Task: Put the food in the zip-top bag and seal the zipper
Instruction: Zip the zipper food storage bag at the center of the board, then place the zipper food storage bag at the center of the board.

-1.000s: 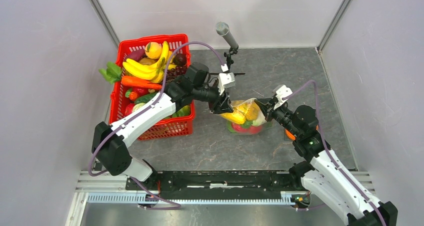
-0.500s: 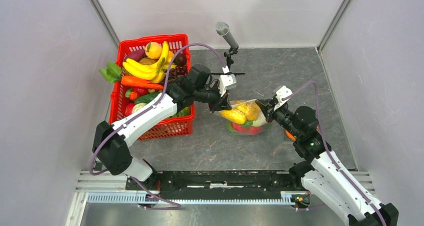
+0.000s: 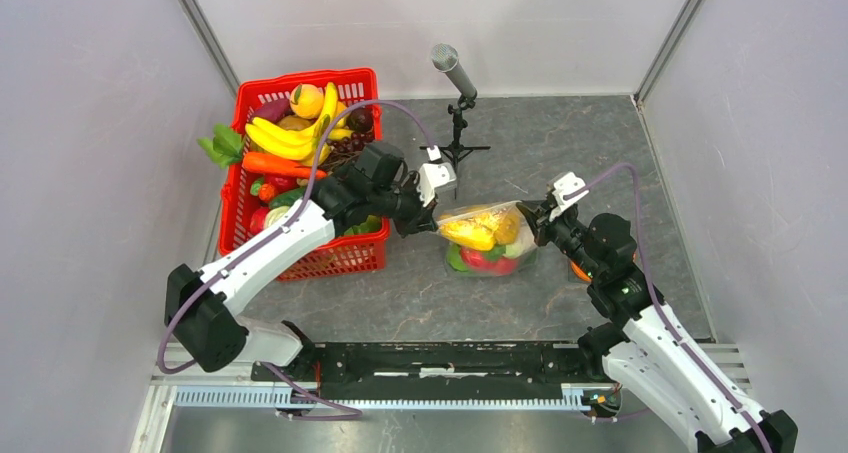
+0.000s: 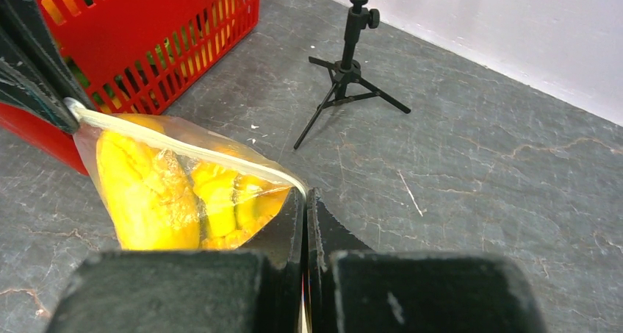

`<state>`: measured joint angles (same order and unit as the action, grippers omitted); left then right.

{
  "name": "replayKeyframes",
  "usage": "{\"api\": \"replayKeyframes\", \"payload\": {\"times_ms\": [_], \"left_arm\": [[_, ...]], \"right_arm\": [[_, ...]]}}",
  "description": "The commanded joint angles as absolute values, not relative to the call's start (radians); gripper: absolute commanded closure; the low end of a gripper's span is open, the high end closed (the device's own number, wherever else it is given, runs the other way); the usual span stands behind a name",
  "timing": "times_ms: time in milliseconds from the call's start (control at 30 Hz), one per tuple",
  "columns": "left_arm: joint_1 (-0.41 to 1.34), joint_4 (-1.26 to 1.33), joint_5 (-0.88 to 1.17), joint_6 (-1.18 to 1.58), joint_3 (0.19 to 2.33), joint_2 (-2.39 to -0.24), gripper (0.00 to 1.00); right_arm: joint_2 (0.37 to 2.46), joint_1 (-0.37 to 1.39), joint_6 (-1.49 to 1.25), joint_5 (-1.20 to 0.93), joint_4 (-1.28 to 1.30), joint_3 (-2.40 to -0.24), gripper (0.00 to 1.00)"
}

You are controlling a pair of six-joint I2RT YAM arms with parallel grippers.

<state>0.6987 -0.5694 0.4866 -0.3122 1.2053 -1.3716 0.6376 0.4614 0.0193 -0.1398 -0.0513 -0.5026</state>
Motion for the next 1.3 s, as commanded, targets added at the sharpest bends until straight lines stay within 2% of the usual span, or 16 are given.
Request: {"api": "replayKeyframes", "payload": {"times_ms": [0,100,133,200,367,433,600,800,1033,1200,1267], "left_arm": [[0.680,-0.727,0.397,-0.370,1.204,-1.331,0.87],[0.678,-0.710,0.402,-0.365,1.201,-1.326,0.85],[0.678,-0.696,0.411,-0.357,1.204,-1.327,0.81],[0.678,-0.651,0.431,-0.326,1.212,-1.328,0.54],[0.678,-0.499,0.505,-0.234,1.216,-1.286,0.21],[0.678,-0.410,0.519,-0.192,1.191,-1.241,0.01],[0.678,-0.204,0.474,-0.096,1.109,-1.120,0.00],[0.676,-0.176,0.420,-0.048,1.076,-1.056,0.00],[0.675,-0.162,0.350,-0.052,1.046,-1.024,0.00],[0.673,-0.154,0.322,-0.043,1.042,-1.027,0.00],[0.673,-0.145,0.314,-0.035,1.040,-1.032,0.00]], "right_arm": [[0.621,0.434,0.032,-0.037,-0.097,-0.552,1.00],[0.620,0.433,0.026,-0.058,-0.117,-0.548,1.00],[0.620,0.432,0.025,-0.078,-0.123,-0.548,1.00],[0.620,0.432,0.027,-0.119,-0.135,-0.548,1.00],[0.608,0.433,0.026,-0.110,-0.160,-0.537,1.00],[0.614,0.431,0.038,-0.083,-0.166,-0.548,1.00],[0.719,0.431,0.108,-0.063,-0.112,-0.699,1.00],[0.808,0.429,0.137,-0.029,-0.119,-0.856,1.00],[0.745,0.428,0.072,-0.207,-0.112,-0.653,1.00],[0.715,0.431,0.010,-0.580,-0.068,-0.499,1.00],[0.691,0.434,0.009,-0.641,-0.038,-0.465,0.99]]}}
